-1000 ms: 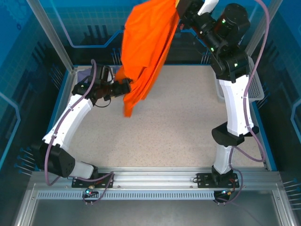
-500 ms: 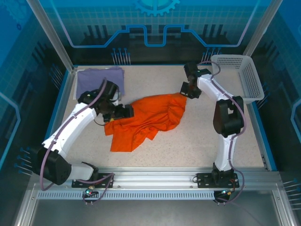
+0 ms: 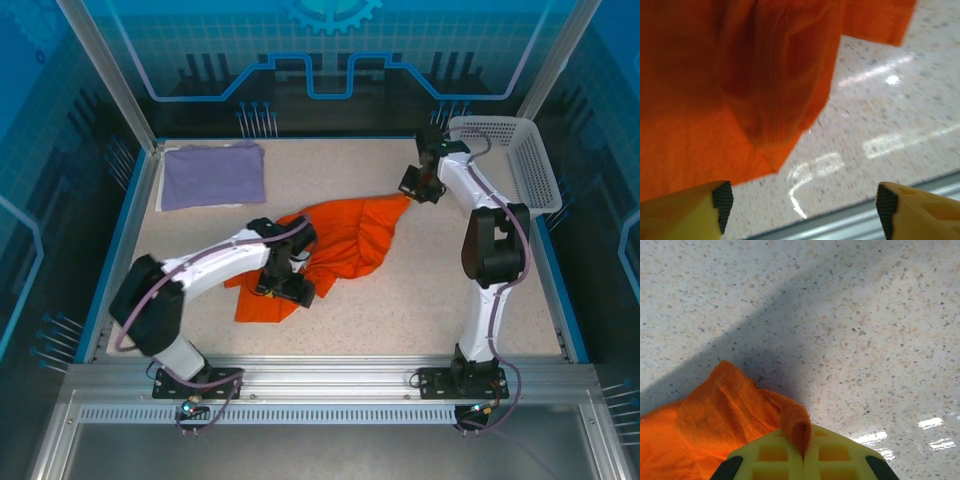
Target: Fold and stack the t-shirts
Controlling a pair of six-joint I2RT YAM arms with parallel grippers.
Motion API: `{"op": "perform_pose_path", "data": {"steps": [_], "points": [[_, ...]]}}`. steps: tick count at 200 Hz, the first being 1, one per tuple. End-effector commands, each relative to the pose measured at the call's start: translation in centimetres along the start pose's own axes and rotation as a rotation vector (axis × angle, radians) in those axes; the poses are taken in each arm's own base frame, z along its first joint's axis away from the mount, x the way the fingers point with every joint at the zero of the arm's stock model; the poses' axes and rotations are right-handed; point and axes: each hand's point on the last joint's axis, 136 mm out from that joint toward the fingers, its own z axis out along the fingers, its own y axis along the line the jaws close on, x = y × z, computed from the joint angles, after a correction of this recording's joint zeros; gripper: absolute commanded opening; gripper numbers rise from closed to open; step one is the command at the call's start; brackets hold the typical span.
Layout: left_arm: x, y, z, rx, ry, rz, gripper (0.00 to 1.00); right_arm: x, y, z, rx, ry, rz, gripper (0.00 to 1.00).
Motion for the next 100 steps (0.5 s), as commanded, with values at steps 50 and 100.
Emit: {"op": "perform_pose_path", "data": {"steps": [50,100], "points": [[-3.8,0.8,3.0,-0.118,-0.004,-0.007,0.53,0.9,-0.9,-1.6,-0.034,-0.006,0.004,0.00],[-4.2,-4.6,-3.6,-0.041,-0.063,0.107,0.00,0.4,-3.5,-4.5,-0.054,-0.043,0.078,0.00]]}}
